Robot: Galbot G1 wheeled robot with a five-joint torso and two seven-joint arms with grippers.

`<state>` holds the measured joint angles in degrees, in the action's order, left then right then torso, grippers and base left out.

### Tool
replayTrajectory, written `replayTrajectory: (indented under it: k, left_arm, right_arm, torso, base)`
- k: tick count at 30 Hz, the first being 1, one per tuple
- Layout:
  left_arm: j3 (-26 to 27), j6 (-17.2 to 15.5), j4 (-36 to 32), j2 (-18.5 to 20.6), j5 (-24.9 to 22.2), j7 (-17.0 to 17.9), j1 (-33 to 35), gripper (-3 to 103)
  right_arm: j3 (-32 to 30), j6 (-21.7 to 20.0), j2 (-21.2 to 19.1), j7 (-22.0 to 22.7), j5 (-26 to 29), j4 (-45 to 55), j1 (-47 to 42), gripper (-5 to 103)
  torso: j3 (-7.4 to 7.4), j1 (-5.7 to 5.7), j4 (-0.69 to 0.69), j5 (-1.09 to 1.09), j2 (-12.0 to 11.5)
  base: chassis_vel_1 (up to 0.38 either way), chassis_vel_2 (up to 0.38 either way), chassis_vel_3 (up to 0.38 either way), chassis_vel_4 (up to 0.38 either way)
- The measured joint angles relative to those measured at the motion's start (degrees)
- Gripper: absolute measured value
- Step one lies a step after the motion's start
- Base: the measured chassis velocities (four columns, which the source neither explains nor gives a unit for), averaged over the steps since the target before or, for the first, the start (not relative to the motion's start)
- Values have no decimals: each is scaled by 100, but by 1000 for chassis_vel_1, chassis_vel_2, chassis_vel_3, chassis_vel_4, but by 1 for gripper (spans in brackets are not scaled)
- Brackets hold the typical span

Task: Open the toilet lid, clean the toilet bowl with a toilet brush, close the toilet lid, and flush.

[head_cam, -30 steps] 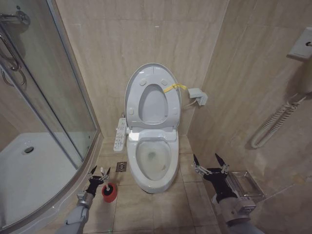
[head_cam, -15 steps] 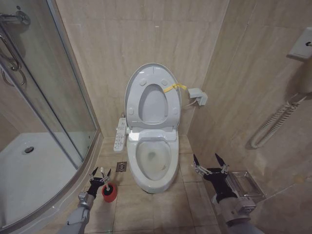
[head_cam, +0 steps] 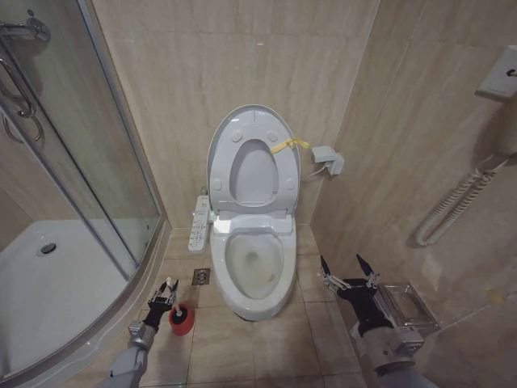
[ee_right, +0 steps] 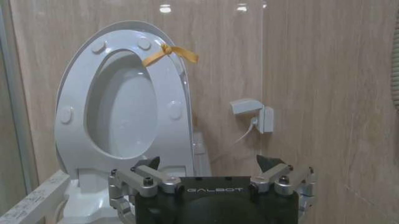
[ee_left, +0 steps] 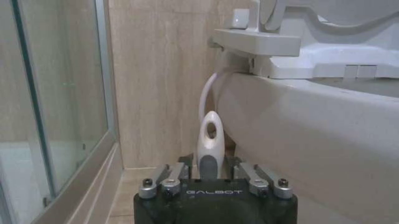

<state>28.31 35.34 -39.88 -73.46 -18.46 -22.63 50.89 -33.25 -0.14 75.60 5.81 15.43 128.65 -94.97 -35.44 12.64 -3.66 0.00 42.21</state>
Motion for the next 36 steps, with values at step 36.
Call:
replayTrajectory:
  k: [36]
  left_arm:
    - [902, -392, -4092, 226, -423, 209, 2834, 25]
  right_arm:
    - [0, 0, 0, 0, 0, 0, 0, 100]
  torso:
    - [0, 0, 0, -1, 1]
  base:
    - [0, 0, 0, 0]
